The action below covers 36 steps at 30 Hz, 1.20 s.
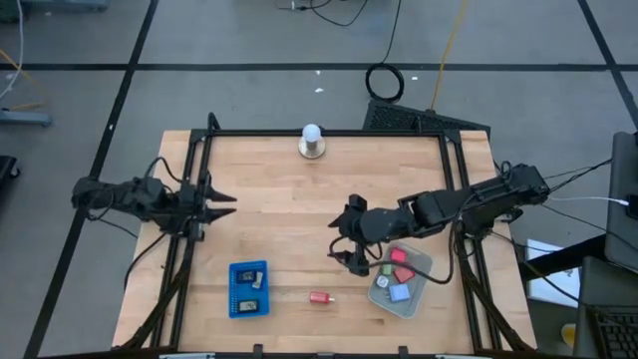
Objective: Pick & Place Office items
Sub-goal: Put the red charger adapter into the gray bin
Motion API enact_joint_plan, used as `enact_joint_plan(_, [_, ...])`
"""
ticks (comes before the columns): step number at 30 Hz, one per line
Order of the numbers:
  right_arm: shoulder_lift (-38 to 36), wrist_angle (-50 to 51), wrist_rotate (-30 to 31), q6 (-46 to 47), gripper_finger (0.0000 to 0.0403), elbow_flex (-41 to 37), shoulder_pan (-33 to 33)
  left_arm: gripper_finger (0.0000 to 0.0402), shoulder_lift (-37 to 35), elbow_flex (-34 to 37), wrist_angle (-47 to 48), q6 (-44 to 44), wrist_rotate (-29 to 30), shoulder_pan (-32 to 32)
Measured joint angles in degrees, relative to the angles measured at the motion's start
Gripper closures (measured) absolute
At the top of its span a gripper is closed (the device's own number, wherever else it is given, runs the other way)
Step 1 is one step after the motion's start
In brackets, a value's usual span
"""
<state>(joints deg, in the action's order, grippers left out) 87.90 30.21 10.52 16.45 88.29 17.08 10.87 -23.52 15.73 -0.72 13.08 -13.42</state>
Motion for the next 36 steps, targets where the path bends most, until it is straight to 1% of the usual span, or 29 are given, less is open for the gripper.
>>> enact_joint_plan(4, [0.33,0.72,1.65,1.43,0.0064,-0.06,1.66,0.0231,-0.04,3.37,-3.19,-0.86,-0.75,5.25])
enact_joint_plan(8, [2.15,1.82,1.42,4.07,0.0064,-0.06,2.25,0.0185,0.00,8.06,-7.23,-1.49,-8.04,10.22])
enact_joint_plan(12, [3.90,1.42,1.38,5.85,0.0064,0.29,2.73,0.0161,-0.02,10.86,-11.66,-2.58,-15.18,14.46])
enact_joint_plan(18, [7.68,2.91,1.22,7.41,0.0064,2.51,4.74,0.0158,-0.01,11.49,-11.61,-3.44,-21.07,19.14])
enact_joint_plan(24, [10.71,4.90,1.20,8.59,0.0064,5.59,6.65,0.0158,-0.02,11.49,-11.70,-3.71,-25.76,21.27])
enact_joint_plan(30, [12.87,6.00,0.86,10.71,0.0064,7.90,8.95,0.0158,-0.02,11.49,-11.72,-4.16,-26.10,21.80])
enact_joint_plan(32, [13.15,6.04,-0.37,11.58,0.0064,7.98,9.57,0.0158,-0.04,11.49,-11.72,-4.32,-26.01,21.80])
enact_joint_plan(36, [13.31,5.95,-0.57,13.32,0.0064,8.04,10.90,0.0158,-0.04,11.49,-11.77,-5.58,-25.15,21.78])
